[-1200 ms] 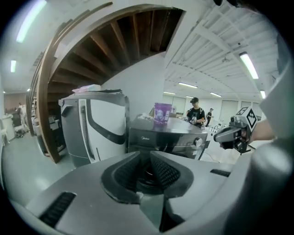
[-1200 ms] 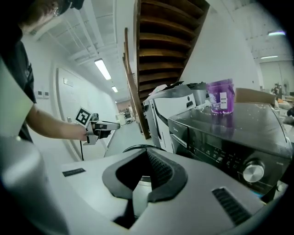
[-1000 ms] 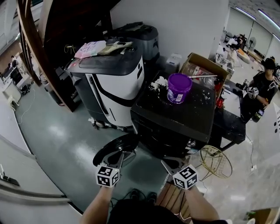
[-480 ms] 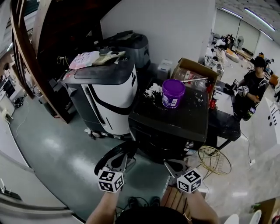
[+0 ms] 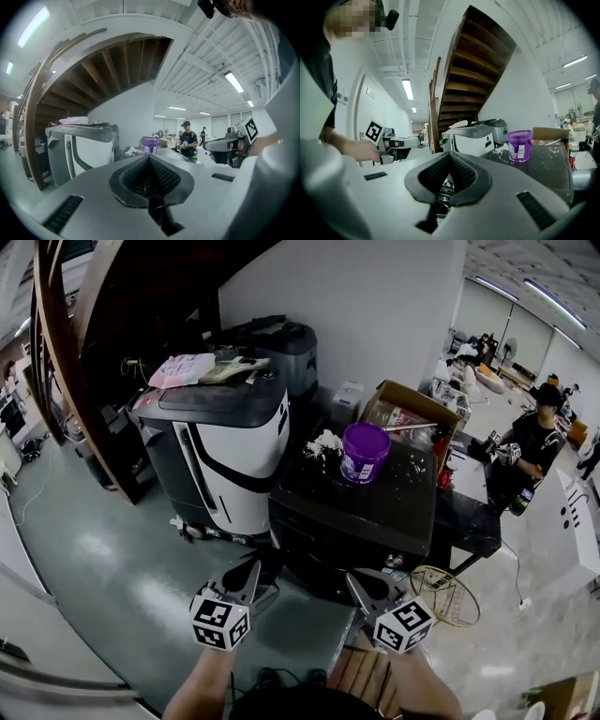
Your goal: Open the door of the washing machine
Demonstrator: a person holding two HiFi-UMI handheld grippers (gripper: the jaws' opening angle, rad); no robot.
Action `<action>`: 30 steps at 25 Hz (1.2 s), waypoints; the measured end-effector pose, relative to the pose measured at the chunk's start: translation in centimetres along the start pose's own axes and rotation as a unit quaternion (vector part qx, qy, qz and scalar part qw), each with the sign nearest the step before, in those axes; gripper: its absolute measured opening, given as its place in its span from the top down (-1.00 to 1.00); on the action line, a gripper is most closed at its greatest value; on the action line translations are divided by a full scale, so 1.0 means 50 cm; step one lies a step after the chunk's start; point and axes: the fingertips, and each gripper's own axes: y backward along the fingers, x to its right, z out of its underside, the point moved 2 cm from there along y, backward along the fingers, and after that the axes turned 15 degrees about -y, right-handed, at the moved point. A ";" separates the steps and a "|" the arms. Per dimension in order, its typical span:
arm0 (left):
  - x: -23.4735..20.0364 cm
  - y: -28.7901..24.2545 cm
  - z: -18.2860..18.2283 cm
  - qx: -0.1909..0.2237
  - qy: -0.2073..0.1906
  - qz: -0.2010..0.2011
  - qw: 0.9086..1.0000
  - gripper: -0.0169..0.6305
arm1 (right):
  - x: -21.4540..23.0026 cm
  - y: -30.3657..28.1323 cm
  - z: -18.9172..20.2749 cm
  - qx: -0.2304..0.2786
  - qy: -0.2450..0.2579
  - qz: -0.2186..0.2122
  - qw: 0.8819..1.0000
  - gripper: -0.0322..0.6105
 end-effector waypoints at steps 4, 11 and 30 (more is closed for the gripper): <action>0.005 -0.003 -0.021 0.016 0.001 0.011 1.000 0.90 | 0.003 0.025 -0.060 0.034 0.032 0.010 0.999 0.86; 0.001 -0.002 -0.050 0.019 -0.013 0.019 1.000 0.90 | 0.016 0.055 -0.082 0.060 0.018 0.023 0.998 0.86; -0.026 0.028 -0.019 0.022 0.011 -0.010 1.000 0.90 | -0.007 0.031 -0.062 0.046 0.021 0.025 0.998 0.86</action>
